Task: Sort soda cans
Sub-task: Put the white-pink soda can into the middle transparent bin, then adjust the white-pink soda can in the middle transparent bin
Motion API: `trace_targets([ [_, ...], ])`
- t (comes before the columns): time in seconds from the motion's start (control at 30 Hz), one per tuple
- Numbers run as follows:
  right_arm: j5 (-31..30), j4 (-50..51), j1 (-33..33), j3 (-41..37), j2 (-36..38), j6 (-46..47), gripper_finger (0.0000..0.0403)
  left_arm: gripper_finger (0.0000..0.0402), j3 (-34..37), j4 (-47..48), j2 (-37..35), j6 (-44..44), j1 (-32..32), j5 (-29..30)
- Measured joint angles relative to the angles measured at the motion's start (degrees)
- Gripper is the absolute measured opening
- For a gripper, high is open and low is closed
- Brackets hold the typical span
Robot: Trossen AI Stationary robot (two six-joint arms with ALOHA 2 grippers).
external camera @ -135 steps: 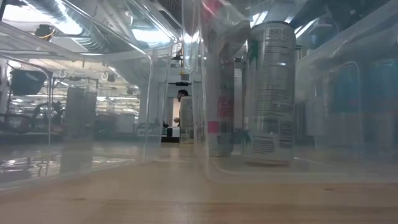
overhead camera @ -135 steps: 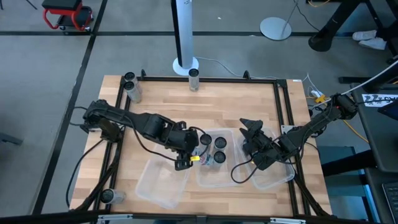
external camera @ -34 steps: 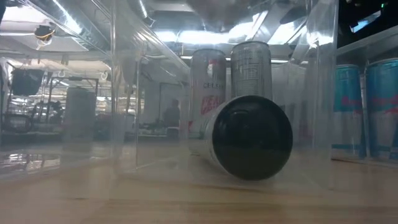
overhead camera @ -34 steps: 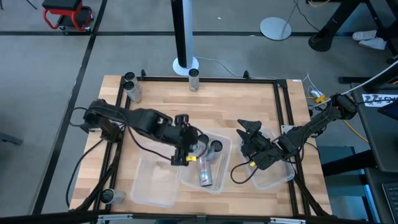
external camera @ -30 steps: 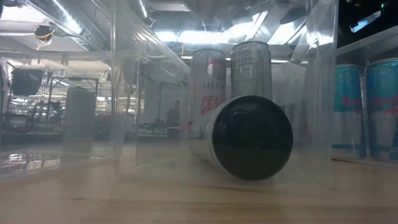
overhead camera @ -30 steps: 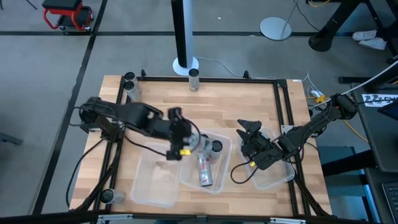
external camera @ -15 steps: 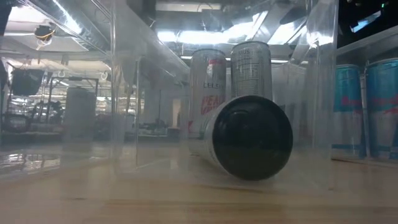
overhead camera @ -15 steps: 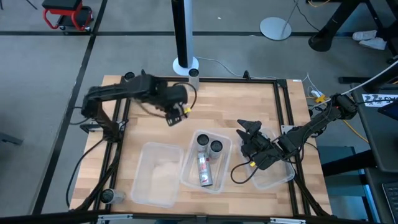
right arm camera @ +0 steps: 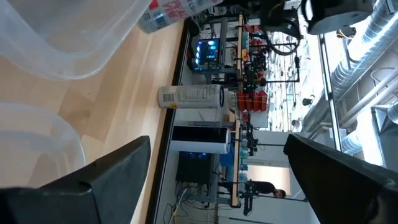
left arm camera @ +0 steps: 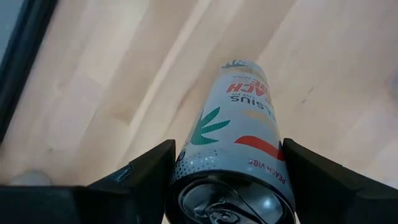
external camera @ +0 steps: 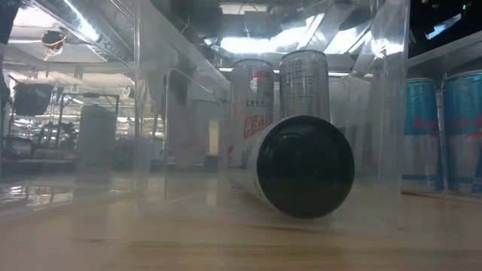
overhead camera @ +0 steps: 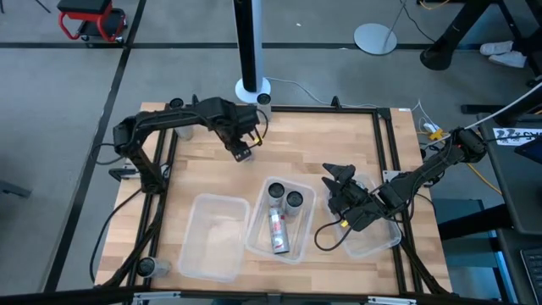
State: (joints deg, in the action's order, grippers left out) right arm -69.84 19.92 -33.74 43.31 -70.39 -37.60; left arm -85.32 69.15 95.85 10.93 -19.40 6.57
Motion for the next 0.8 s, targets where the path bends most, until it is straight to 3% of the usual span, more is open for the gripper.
trace_targets([
  [0.43,0.0,-0.17,0.0,0.0,0.0,0.02,0.0372,0.0288,1.77,-1.89,0.0,-0.6,-0.19,-0.58],
  [0.8,0.0,-0.12,0.0,0.0,0.0,0.02,0.0372,0.0291,1.75,-4.83,-0.13,-0.75,-0.15,-0.61],
])
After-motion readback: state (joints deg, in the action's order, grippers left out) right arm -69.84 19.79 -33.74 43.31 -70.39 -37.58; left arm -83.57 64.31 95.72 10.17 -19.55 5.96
